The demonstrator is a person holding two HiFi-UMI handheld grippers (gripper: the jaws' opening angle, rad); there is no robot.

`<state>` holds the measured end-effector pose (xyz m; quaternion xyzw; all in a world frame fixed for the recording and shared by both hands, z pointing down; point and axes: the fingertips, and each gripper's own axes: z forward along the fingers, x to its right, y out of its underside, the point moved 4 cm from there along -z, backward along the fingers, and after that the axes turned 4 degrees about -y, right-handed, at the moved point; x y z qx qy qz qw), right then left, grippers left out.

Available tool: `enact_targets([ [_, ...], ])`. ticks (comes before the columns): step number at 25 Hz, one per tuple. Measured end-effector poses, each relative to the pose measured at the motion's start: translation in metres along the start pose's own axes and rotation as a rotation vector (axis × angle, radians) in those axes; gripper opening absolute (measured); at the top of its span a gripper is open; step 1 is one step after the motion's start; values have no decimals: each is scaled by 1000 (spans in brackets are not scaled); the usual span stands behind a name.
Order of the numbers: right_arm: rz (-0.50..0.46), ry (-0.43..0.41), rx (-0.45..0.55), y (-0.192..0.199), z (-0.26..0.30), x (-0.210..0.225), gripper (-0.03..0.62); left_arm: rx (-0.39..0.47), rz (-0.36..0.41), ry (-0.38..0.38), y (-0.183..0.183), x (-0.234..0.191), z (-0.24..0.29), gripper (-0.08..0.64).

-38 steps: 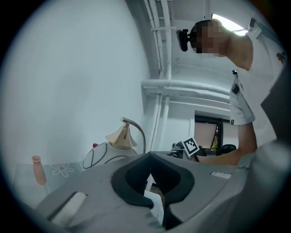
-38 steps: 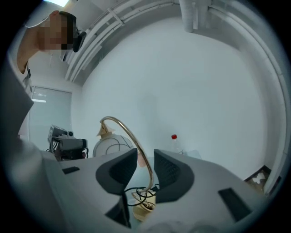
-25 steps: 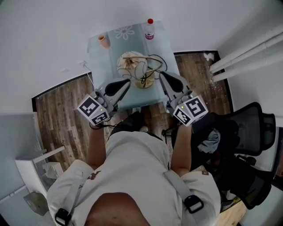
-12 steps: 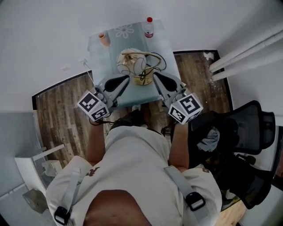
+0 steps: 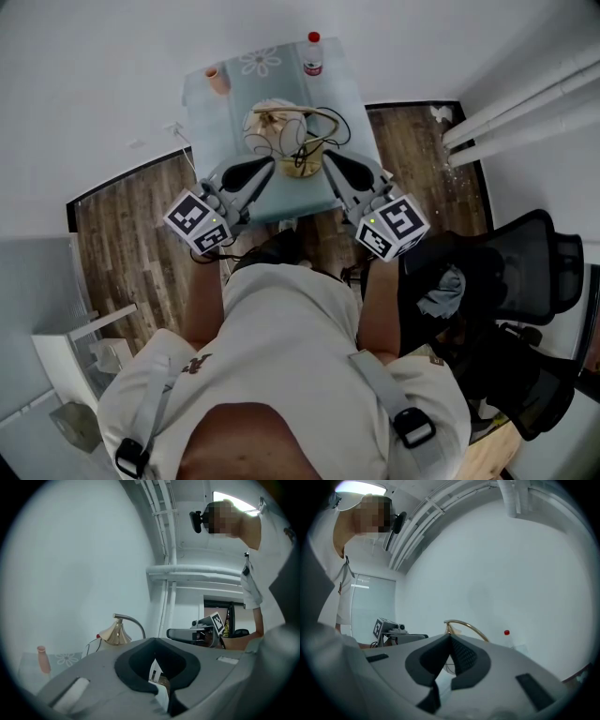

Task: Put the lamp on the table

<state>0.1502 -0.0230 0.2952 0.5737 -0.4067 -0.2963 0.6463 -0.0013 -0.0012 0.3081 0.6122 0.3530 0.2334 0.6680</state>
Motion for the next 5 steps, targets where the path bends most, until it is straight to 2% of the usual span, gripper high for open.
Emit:
enact_targets([
  [5,6,0,-4,4,0,6,0,-2,-2,2,4,-2,6,0],
])
